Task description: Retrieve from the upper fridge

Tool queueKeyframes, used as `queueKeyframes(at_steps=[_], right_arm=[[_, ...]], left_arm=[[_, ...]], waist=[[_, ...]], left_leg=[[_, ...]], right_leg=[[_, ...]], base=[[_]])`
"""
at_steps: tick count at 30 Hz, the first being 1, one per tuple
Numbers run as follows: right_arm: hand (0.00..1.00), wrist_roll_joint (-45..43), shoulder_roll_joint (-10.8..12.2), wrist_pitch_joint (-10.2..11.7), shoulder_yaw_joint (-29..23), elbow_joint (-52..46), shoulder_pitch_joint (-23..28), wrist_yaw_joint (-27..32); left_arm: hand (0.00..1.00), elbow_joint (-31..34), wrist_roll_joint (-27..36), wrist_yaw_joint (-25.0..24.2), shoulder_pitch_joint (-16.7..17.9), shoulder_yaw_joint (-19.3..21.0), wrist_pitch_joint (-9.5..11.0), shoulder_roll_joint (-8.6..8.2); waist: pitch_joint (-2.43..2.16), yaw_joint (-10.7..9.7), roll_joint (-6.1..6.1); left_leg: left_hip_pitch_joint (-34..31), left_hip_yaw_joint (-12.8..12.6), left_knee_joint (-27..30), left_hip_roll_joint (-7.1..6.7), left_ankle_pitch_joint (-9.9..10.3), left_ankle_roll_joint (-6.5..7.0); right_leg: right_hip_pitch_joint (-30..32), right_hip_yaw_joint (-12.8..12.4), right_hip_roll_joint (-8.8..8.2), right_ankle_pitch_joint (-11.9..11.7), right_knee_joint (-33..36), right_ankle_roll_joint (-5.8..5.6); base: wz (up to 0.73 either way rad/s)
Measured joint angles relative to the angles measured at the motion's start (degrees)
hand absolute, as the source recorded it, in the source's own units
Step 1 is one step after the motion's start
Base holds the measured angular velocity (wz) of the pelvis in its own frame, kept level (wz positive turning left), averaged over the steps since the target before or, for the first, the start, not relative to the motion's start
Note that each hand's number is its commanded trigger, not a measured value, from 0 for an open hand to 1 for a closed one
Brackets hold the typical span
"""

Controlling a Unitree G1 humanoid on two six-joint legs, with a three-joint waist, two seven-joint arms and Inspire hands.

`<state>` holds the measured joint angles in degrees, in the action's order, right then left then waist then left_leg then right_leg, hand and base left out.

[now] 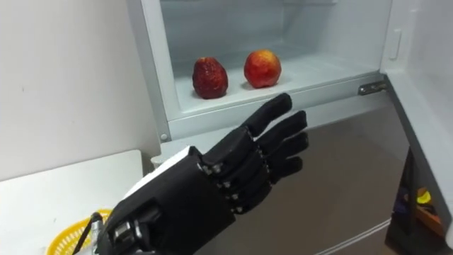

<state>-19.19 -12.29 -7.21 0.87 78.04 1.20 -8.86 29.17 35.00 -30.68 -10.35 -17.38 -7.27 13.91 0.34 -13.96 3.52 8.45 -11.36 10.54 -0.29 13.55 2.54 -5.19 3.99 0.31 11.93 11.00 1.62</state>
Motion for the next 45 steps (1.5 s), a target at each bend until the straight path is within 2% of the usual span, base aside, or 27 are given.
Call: queueKeyframes(at_steps=[4, 6, 9, 13, 16, 18, 21, 28, 34, 42, 45], right_arm=[[0.0, 0.0, -0.3, 0.0, 0.0, 0.0, -0.1, 0.1], [0.0, 0.0, -0.5, 0.1, 0.0, 0.0, -0.4, 0.2], [0.0, 0.2, -0.7, 0.1, 0.1, 0.0, -0.8, 0.1], [0.0, 0.7, -1.2, 0.1, 0.1, 0.0, -1.1, -0.1], [0.0, 1.0, -1.7, 0.0, 0.1, 0.0, -1.2, -0.6], [0.0, 1.2, -2.2, 0.0, 0.1, -0.1, -1.3, -0.6], [0.0, 2.3, -2.3, -0.2, 0.1, -0.1, -1.4, -0.5], [0.0, 5.1, -2.4, -0.4, 0.5, 0.0, -1.5, 0.1], [0.0, 6.6, -2.4, -0.3, 0.7, 0.0, -2.3, 1.0], [0.0, 7.8, -2.4, 0.0, 2.6, -0.1, -2.5, 2.4], [0.0, 7.7, -2.5, 0.1, 2.3, 0.1, -2.4, 2.4]], left_arm=[[0.0, -2.4, -0.9, 0.5, -3.5, -3.3, -0.3, -0.03], [0.0, -3.5, -0.9, 0.6, -5.6, -4.6, -0.4, -0.09], [0.0, -4.0, -0.9, 0.6, -7.5, -6.3, -0.4, -0.2], [0.0, -4.4, -0.9, 0.6, -10.0, -8.0, -0.4, -0.49], [0.0, -6.7, -0.8, 0.6, -13.3, -8.6, -0.5, -1.2], [0.0, -8.9, -0.8, 1.4, -15.9, -9.0, -0.6, -1.48], [0.0, -10.0, -0.8, 1.9, -18.5, -10.3, -1.0, -2.1], [0.0, -10.5, -0.8, 1.9, -19.4, -10.9, -1.1, -3.03], [0.0, -10.7, -0.7, 2.0, -19.6, -10.9, -1.1, -3.29], [0.0, -11.2, -2.0, 2.6, -20.4, -11.1, -1.1, -4.7], [0.0, -11.1, -2.2, 3.6, -20.6, -10.9, -1.1, -4.15]], waist=[[-0.11, -0.4, 0.17], [-0.18, -1.8, 0.29], [-0.25, -2.8, 0.47], [-0.22, -4.5, 0.67], [-0.09, -4.9, 1.07], [-0.12, -4.9, 1.75], [-0.11, -5.0, 1.89], [-0.12, -5.3, 1.89], [-0.08, -6.4, 1.83], [-0.09, -6.1, 1.87], [-0.07, -5.7, 1.86]], left_leg=[[-0.4, -1.1, 0.3, 0.14, 0.0, 0.0], [-0.1, -1.3, 0.3, 0.15, 0.0, 0.0], [0.2, -2.8, 0.3, 0.35, 0.0, -0.01], [0.2, -3.2, 0.2, 0.53, 0.0, -0.01], [0.4, -4.0, 0.2, 0.71, 0.0, -0.01], [0.0, -4.2, 0.2, 0.74, 0.0, -0.01], [0.0, -4.4, 0.2, 0.74, 0.0, -0.01], [0.0, -4.4, 0.2, 0.71, 0.0, -0.01], [-0.2, -4.4, 0.2, 0.71, 0.0, -0.02], [-0.9, -4.4, 0.3, 0.75, 0.0, -0.03], [-0.8, -4.1, 0.2, 0.75, 0.0, -0.03]], right_leg=[[0.5, -0.8, 0.09, -0.4, -0.2, 0.01], [0.4, -1.2, 0.14, -0.5, -0.2, 0.02], [0.4, -2.3, 0.41, -0.5, -0.2, 0.09], [0.5, -2.6, 0.62, -0.6, -0.3, 0.22], [0.6, -3.6, 0.9, -0.7, -0.3, 0.33], [1.3, -4.0, 0.93, -1.0, -0.2, 0.29], [1.4, -4.4, 0.93, -1.0, -0.2, 0.26], [1.9, -5.6, 1.1, -1.0, -0.1, 0.26], [2.2, -5.8, 1.14, -1.1, -0.3, 0.28], [2.4, -5.3, 1.07, -1.1, -0.3, 0.32], [2.2, -5.0, 1.06, -1.1, -0.3, 0.33]], base=[[-0.15], [-0.12], [-0.2], [-0.04], [-0.11], [-0.13], [-0.09], [-0.11], [-0.02], [0.02], [0.06]])
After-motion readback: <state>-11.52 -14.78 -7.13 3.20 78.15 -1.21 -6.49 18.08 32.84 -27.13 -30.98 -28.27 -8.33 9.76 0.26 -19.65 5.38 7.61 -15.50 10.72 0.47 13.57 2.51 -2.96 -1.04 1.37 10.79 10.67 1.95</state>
